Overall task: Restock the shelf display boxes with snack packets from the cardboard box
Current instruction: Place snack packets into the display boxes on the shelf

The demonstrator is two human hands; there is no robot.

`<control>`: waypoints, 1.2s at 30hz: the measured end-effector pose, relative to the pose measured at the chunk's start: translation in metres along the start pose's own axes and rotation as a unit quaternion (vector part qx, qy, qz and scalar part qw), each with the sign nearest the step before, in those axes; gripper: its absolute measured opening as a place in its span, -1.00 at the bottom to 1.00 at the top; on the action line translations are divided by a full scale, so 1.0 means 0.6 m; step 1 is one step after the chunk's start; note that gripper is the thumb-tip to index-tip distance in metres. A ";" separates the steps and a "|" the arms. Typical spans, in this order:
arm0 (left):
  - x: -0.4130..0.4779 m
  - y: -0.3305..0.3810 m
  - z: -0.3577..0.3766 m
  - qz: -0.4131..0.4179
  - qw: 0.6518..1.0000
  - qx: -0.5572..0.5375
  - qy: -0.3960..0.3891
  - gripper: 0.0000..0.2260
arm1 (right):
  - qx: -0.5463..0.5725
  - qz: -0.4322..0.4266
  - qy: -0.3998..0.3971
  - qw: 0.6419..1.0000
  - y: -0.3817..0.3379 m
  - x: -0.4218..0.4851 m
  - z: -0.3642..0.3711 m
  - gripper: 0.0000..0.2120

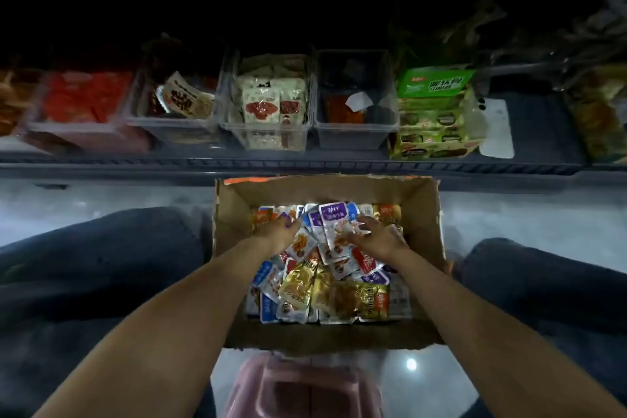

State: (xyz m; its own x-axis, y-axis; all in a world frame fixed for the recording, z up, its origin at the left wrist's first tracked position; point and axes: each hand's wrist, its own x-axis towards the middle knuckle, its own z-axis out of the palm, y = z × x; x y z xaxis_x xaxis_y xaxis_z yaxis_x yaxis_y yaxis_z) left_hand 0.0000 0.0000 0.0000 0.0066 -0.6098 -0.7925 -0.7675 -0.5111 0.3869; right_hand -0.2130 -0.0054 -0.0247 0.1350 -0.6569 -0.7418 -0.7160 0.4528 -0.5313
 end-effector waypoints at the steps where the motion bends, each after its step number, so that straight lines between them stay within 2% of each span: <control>1: 0.012 0.006 0.002 -0.007 1.000 -0.014 -0.004 -0.50 | -0.007 0.005 -0.003 1.000 0.002 0.009 0.003 -0.39; 6: 0.071 0.015 0.018 -0.017 0.997 -0.072 0.004 -0.56 | 0.109 0.019 0.022 0.994 0.037 0.074 0.029 -0.63; 12: 0.119 0.020 0.039 -0.079 0.985 -0.150 -0.020 -0.57 | 0.181 0.021 0.057 0.982 0.027 0.118 0.042 -0.66; 17: 0.134 0.025 0.051 -0.129 0.975 -0.177 -0.037 -0.53 | 0.221 0.038 0.078 0.971 0.036 0.149 0.071 -0.81; 21: 0.132 0.031 0.047 -0.131 0.970 -0.199 -0.043 -0.53 | 0.239 0.055 0.083 0.966 0.037 0.156 0.088 -0.78; 25: 0.118 0.025 0.058 -0.098 0.971 -0.213 -0.038 -0.66 | 0.318 0.090 0.086 0.940 0.024 0.144 0.094 -0.75; 28: 0.108 0.019 0.066 -0.072 0.957 -0.282 -0.008 -0.72 | 0.384 0.101 0.085 0.914 0.013 0.124 0.091 -0.76; 32: 0.080 0.018 0.060 -0.052 0.935 -0.351 -0.012 -0.91 | 0.405 0.089 0.030 0.909 0.013 0.087 0.076 -0.58; 36: 0.037 0.022 0.046 -0.015 0.937 -0.349 0.008 -0.90 | 0.396 0.052 0.004 0.917 0.004 0.046 0.060 -0.60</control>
State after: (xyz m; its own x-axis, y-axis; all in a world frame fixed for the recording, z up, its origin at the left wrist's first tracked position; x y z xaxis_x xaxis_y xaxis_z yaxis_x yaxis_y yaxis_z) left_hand -0.0276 -0.0033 -0.0257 0.0359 -0.5947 -0.8031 -0.1596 -0.7967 0.5829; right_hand -0.1863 -0.0011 -0.0613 0.0861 -0.5885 -0.8039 -0.0024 0.8068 -0.5909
